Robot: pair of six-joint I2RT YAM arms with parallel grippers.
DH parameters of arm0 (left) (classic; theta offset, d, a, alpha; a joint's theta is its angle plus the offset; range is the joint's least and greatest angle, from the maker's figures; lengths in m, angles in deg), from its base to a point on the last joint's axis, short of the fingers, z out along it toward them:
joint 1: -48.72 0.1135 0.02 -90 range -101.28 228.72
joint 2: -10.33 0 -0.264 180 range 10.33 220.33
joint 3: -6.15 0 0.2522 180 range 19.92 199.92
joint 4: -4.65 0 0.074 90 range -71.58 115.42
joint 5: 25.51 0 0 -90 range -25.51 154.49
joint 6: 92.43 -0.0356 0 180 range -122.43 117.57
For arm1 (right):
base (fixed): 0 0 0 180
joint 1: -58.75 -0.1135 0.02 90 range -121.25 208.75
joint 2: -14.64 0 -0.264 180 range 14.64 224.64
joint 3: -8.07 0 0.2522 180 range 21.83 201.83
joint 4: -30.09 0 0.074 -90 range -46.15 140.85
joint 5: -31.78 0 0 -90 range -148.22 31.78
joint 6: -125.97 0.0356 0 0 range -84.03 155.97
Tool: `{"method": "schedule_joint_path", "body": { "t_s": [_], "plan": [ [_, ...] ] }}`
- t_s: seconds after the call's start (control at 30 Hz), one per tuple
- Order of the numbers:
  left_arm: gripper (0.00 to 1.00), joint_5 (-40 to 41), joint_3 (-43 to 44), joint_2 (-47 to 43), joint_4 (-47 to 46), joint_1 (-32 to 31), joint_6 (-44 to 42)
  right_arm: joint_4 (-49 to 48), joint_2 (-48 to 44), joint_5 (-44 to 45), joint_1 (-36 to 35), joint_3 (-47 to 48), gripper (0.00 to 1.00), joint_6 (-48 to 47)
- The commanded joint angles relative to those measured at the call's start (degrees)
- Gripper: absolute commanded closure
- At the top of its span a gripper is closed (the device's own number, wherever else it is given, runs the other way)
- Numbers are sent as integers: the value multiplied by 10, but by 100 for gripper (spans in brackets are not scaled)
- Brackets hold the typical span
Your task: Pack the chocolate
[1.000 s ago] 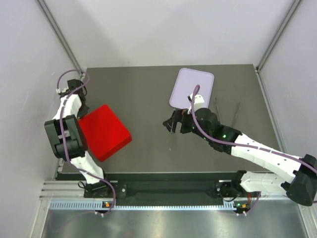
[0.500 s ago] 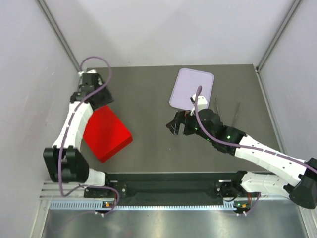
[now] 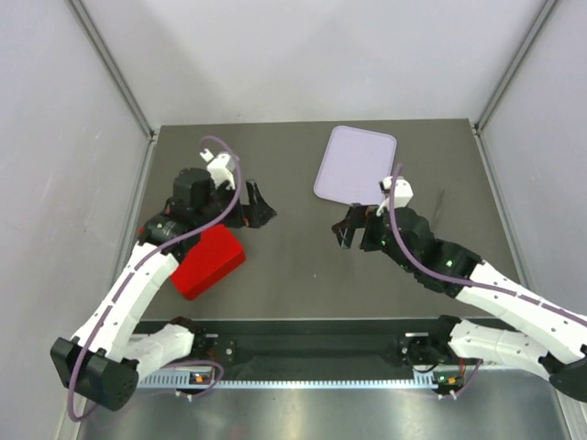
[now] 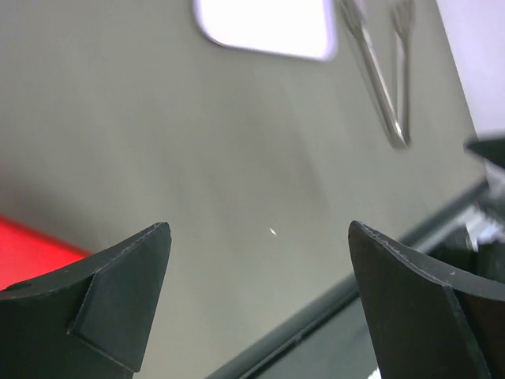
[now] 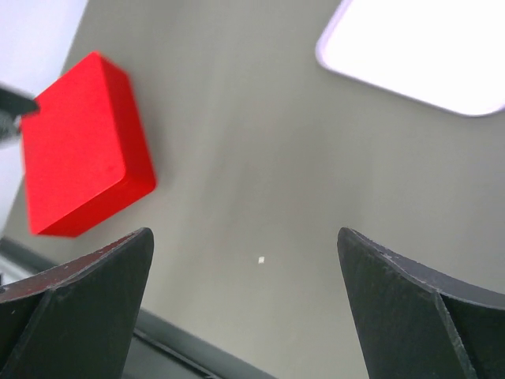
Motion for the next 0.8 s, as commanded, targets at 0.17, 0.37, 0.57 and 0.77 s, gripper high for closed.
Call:
{"method": "schedule_joint_path", "body": {
  "t_s": [0.17,0.37,0.57,0.77],
  "plan": [
    [1,48,-6,-2,-59,-121,-5,30,-47,100,-1,3,0,-25],
    [1,68,1,-1,-59,-152,1,30,-58,99,0,11,0,-27],
    [1,92,-1,-16,-49,-153,-13,33,-82,101,0,5,0,-37],
    [1,98,5,-28,-36,-153,-18,43,-106,105,0,5,0,-39]
  ]
}}
